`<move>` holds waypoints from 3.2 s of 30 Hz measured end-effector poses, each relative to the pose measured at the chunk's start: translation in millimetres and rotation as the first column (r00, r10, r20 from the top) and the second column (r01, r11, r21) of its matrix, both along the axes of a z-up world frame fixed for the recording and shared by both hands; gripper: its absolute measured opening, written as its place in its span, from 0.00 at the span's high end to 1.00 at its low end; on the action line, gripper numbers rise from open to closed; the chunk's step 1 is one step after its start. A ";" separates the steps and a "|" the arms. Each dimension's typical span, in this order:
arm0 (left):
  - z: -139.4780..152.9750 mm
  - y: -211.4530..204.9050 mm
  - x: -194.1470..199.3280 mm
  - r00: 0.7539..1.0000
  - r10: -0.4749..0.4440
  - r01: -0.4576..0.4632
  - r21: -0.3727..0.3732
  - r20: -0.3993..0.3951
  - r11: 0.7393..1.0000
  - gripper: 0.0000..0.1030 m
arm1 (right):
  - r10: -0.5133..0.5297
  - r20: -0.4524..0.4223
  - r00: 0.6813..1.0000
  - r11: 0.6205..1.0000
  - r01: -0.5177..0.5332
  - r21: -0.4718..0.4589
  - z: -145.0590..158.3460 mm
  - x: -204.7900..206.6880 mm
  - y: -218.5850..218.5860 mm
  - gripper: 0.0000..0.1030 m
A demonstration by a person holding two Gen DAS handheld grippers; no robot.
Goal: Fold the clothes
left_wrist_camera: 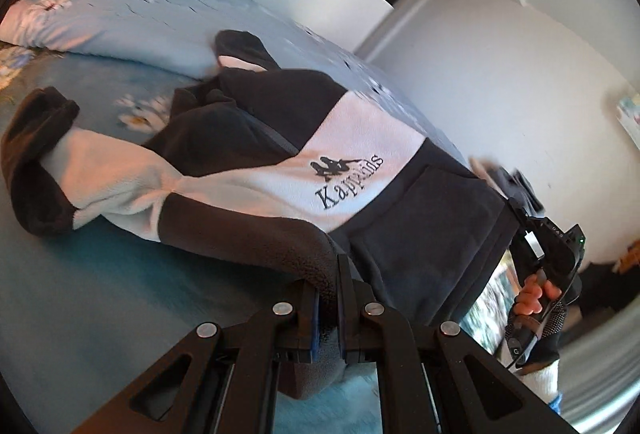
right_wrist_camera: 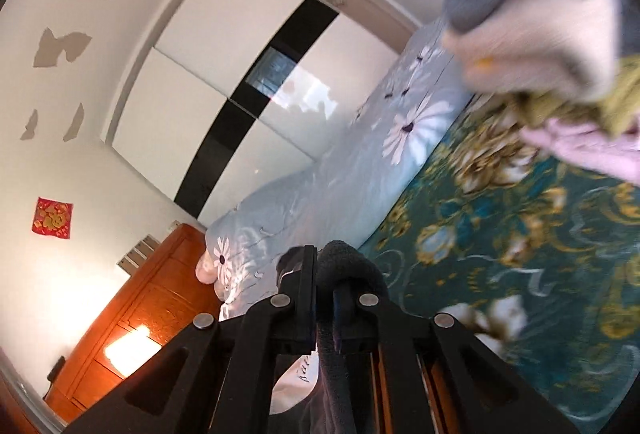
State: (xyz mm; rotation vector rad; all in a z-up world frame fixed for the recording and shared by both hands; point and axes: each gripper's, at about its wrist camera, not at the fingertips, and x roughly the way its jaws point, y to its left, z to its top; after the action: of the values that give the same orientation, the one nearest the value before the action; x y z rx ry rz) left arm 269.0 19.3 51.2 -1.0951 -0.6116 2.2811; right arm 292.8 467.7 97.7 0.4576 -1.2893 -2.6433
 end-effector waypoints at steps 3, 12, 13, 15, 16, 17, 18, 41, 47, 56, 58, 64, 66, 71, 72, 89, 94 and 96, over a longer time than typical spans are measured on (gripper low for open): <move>-2.3 7.5 14.5 0.999 -0.034 0.034 0.007 0.009 0.999 0.93 | -0.040 -0.006 0.999 0.999 0.040 0.008 -4.6 43.5 18.9 0.95; -28.8 -5.4 32.1 0.991 -0.020 0.018 0.021 0.134 1.000 0.86 | -0.072 0.190 0.979 0.996 0.060 0.070 -49.1 91.3 46.0 0.95; -32.0 -10.2 34.0 0.989 -0.006 0.004 0.018 0.149 1.000 0.81 | -0.068 0.218 0.974 0.994 0.049 0.093 -53.7 90.3 44.0 0.95; -36.5 -23.5 38.2 0.985 0.036 -0.040 0.019 0.167 0.999 0.69 | -0.061 0.266 0.962 0.990 0.024 0.141 -59.7 89.0 39.4 0.95; -38.3 -31.5 39.1 0.983 0.065 -0.069 0.020 0.173 0.997 0.56 | -0.060 0.287 0.956 0.986 0.012 0.166 -60.5 89.0 36.8 0.95; -41.2 -39.7 35.6 0.978 0.104 -0.109 0.017 0.182 0.994 0.47 | -0.057 0.304 0.951 0.982 -0.001 0.190 -60.1 89.4 34.2 0.94; -44.6 -48.4 32.2 0.971 0.143 -0.149 0.017 0.190 0.989 0.45 | -0.054 0.319 0.946 0.977 -0.016 0.212 -58.8 90.1 31.5 0.92; -43.8 -87.4 -58.6 0.893 0.421 -0.443 0.155 0.160 0.883 0.92 | -0.026 0.416 0.909 0.838 -0.207 0.505 -6.0 74.2 -41.8 0.50; 4.6 -152.7 -56.7 0.848 0.529 -0.518 0.264 0.033 0.814 0.92 | 0.043 0.433 0.900 0.826 -0.276 0.492 -11.3 39.8 -71.3 0.50; -32.6 -270.3 -36.9 0.657 0.748 -0.752 0.133 0.091 0.645 0.92 | 0.173 0.452 0.875 0.811 -0.387 0.439 -28.2 -23.3 -112.5 0.50; -49.8 -271.3 -38.5 0.662 0.740 -0.749 0.092 0.118 0.656 0.92 | 0.223 0.449 0.865 0.816 -0.418 0.400 -35.6 -50.8 -121.9 0.50; -70.2 -270.7 -29.4 0.672 0.725 -0.739 0.071 0.149 0.670 0.91 | 0.317 0.482 0.817 0.834 -0.482 0.269 -72.3 -152.4 -151.8 0.50; -74.6 -273.4 -23.8 0.672 0.721 -0.739 0.089 0.166 0.668 0.91 | 0.299 0.509 0.807 0.824 -0.487 0.288 -82.5 -181.6 -161.9 0.50; -81.5 -277.5 -22.2 0.678 0.711 -0.733 0.115 0.184 0.670 0.90 | 0.306 0.529 0.791 0.866 -0.462 0.189 -111.1 -245.1 -160.9 0.50; -82.5 -277.7 -23.1 0.680 0.710 -0.732 0.115 0.184 0.671 0.90 | 0.305 0.528 0.793 0.882 -0.444 0.157 -115.6 -253.1 -155.9 0.50; -58.1 -260.6 -48.7 0.716 0.692 -0.698 0.068 0.096 0.713 0.91 | 0.360 0.460 0.812 0.921 -0.388 -0.036 -123.4 -296.2 -148.0 0.92; -18.9 -242.7 -74.1 0.769 0.639 -0.637 0.094 0.012 0.765 0.91 | 0.290 0.326 0.900 0.954 -0.298 -0.028 -70.9 -266.4 -97.2 0.93; 3.9 -232.7 -86.3 0.796 0.604 -0.596 0.119 -0.039 0.794 0.91 | 0.252 0.288 0.924 0.965 -0.263 0.000 -46.9 -253.8 -76.1 0.93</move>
State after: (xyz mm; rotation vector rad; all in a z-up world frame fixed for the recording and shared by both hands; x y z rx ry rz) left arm 182.7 -213.4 55.1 -0.8314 -1.1700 2.7657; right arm 39.0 391.6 50.8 0.9751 -1.1551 -2.4478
